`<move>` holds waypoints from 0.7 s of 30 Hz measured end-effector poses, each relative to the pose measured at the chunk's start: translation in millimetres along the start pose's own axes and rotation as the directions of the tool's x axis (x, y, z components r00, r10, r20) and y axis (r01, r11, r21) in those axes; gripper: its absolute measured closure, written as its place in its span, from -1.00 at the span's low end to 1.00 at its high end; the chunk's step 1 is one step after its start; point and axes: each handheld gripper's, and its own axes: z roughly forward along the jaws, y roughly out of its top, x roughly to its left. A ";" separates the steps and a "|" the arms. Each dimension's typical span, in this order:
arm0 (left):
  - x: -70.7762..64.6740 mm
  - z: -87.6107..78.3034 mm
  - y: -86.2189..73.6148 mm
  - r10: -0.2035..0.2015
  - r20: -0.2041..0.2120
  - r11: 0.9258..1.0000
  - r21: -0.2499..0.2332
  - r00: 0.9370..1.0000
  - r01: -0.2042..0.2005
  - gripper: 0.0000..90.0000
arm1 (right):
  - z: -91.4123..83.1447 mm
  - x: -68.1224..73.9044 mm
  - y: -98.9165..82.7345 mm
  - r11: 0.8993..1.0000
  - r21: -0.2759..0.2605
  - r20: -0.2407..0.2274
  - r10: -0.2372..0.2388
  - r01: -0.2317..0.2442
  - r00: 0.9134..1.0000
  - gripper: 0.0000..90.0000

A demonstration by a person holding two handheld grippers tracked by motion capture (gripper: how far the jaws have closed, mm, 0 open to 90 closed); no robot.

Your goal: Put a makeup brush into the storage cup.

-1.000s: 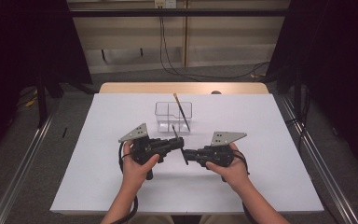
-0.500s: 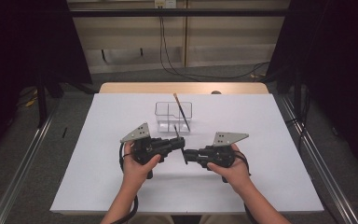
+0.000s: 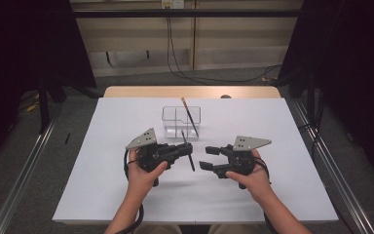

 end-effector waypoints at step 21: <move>-0.8 4.5 -0.6 0.009 -0.008 1.000 0.014 1.000 -0.009 0.86 | -35.3 -13.1 -10.6 0.999 0.027 0.091 -0.031 0.028 0.995 -0.76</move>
